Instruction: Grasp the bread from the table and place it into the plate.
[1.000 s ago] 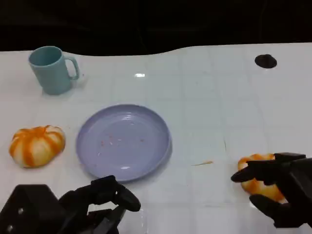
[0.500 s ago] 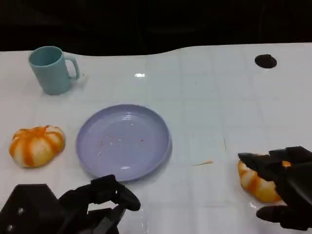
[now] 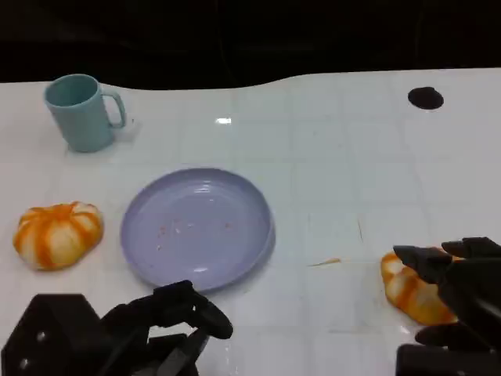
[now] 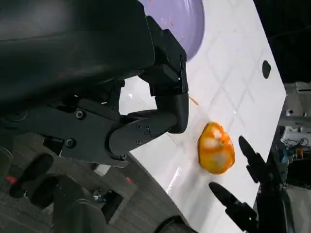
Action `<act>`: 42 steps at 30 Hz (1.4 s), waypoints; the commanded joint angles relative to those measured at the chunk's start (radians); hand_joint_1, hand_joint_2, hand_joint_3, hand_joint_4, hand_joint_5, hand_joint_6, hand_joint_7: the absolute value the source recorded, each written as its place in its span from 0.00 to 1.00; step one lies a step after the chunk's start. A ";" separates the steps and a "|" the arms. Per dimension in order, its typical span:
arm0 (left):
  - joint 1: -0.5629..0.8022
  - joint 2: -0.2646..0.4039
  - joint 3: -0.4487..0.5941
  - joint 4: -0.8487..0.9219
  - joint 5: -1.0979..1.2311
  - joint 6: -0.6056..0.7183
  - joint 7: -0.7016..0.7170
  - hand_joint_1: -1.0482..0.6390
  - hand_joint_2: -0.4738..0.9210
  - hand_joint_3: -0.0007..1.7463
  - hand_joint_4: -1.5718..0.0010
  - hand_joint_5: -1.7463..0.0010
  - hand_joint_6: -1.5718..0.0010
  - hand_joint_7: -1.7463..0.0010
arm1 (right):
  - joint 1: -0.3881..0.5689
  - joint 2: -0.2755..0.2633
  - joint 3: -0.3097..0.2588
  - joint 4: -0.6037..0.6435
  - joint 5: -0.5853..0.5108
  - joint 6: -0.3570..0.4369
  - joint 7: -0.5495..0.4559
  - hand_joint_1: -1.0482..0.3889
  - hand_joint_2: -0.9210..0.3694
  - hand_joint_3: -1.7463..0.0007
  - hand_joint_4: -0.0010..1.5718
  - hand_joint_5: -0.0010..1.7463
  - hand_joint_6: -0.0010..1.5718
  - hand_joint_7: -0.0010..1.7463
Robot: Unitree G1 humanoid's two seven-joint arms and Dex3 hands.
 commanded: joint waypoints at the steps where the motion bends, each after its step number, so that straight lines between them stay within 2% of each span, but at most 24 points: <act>1: 0.001 0.005 0.001 -0.007 0.001 -0.008 0.002 0.38 1.00 0.33 0.59 0.00 0.70 0.09 | -0.066 -0.005 0.027 0.097 -0.014 0.022 -0.024 0.32 0.00 0.99 0.03 0.22 0.18 0.01; 11: 0.003 0.002 -0.002 -0.013 0.002 -0.008 0.005 0.37 1.00 0.32 0.59 0.00 0.70 0.08 | -0.194 0.009 0.093 0.334 0.009 0.051 -0.083 0.32 0.00 0.97 0.04 0.21 0.18 0.00; 18: 0.002 -0.001 -0.007 -0.027 0.007 -0.004 0.011 0.37 1.00 0.32 0.58 0.00 0.69 0.08 | -0.270 0.011 0.158 0.479 0.016 0.062 -0.113 0.30 0.00 0.95 0.11 0.19 0.25 0.02; 23: 0.001 -0.004 -0.006 -0.022 0.008 -0.011 0.009 0.37 1.00 0.32 0.58 0.00 0.69 0.08 | -0.316 0.025 0.177 0.559 0.043 0.067 -0.149 0.31 0.00 0.93 0.29 0.10 0.40 0.02; 25: 0.000 -0.005 -0.006 -0.022 0.007 -0.011 0.008 0.37 1.00 0.32 0.57 0.00 0.69 0.08 | -0.322 0.037 0.162 0.584 0.081 0.046 -0.205 0.36 0.00 0.96 0.44 0.09 0.52 0.04; 26: 0.000 -0.006 -0.006 -0.022 0.007 -0.009 0.008 0.37 1.00 0.33 0.57 0.00 0.69 0.08 | -0.321 0.044 0.148 0.598 0.109 0.020 -0.255 0.38 0.00 0.97 0.47 0.09 0.54 0.04; 28: -0.002 -0.006 -0.005 -0.022 0.006 -0.006 0.007 0.37 1.00 0.33 0.57 0.00 0.69 0.08 | -0.324 0.048 0.136 0.628 0.141 -0.025 -0.345 0.47 0.00 0.98 0.63 0.13 0.66 0.06; 29: -0.002 -0.004 -0.006 -0.022 0.007 -0.008 0.006 0.38 1.00 0.33 0.57 0.00 0.69 0.08 | -0.329 0.049 0.133 0.650 0.150 -0.053 -0.404 0.50 0.00 0.98 0.68 0.15 0.69 0.06; 30: -0.003 -0.003 -0.006 -0.022 0.008 -0.008 0.005 0.38 1.00 0.33 0.57 0.00 0.69 0.08 | -0.335 0.049 0.131 0.670 0.156 -0.079 -0.460 0.54 0.00 0.98 0.67 0.32 0.73 0.05; 31: -0.004 -0.003 -0.006 -0.023 0.008 -0.006 0.005 0.37 1.00 0.33 0.57 0.00 0.69 0.08 | -0.341 0.048 0.129 0.694 0.164 -0.111 -0.516 0.59 0.00 0.98 0.59 0.60 0.79 0.05; 32: -0.005 -0.003 -0.006 -0.023 0.008 -0.005 0.006 0.37 1.00 0.33 0.57 0.00 0.69 0.08 | -0.350 0.048 0.125 0.724 0.176 -0.148 -0.572 0.62 0.00 0.97 0.55 0.75 0.82 0.07; 33: -0.005 -0.004 -0.006 -0.024 0.008 -0.004 0.006 0.37 1.00 0.33 0.57 0.00 0.69 0.08 | -0.359 0.047 0.125 0.750 0.185 -0.178 -0.614 0.64 0.01 0.96 0.54 0.87 0.78 0.23; 34: -0.005 -0.004 -0.006 -0.024 0.008 -0.003 0.007 0.38 1.00 0.33 0.57 0.00 0.69 0.08 | -0.368 0.047 0.125 0.773 0.193 -0.200 -0.644 0.66 0.02 0.94 0.55 0.95 0.65 0.53; 35: -0.005 -0.004 -0.005 -0.025 0.007 0.000 0.008 0.38 1.00 0.33 0.57 0.00 0.69 0.08 | -0.377 0.045 0.127 0.792 0.199 -0.215 -0.661 0.66 0.02 0.93 0.55 0.97 0.59 0.66; 37: -0.005 -0.005 -0.005 -0.028 0.007 0.006 0.010 0.38 1.00 0.33 0.57 0.00 0.69 0.08 | -0.395 0.041 0.133 0.822 0.204 -0.231 -0.682 0.66 0.03 0.90 0.56 0.99 0.53 0.78; 38: -0.005 -0.004 -0.005 -0.029 0.007 0.007 0.010 0.37 0.99 0.33 0.57 0.00 0.69 0.08 | -0.405 0.039 0.137 0.837 0.201 -0.236 -0.695 0.65 0.14 0.75 0.56 1.00 0.51 0.81; 40: -0.004 -0.004 -0.005 -0.032 0.007 0.008 0.010 0.38 0.99 0.33 0.57 0.00 0.69 0.08 | -0.422 0.038 0.144 0.862 0.194 -0.243 -0.717 0.64 0.29 0.54 0.56 1.00 0.50 0.82; 42: -0.004 -0.005 -0.005 -0.033 0.007 0.009 0.010 0.38 0.99 0.33 0.57 0.00 0.69 0.08 | -0.436 0.036 0.153 0.876 0.187 -0.241 -0.722 0.62 0.33 0.50 0.57 1.00 0.49 0.82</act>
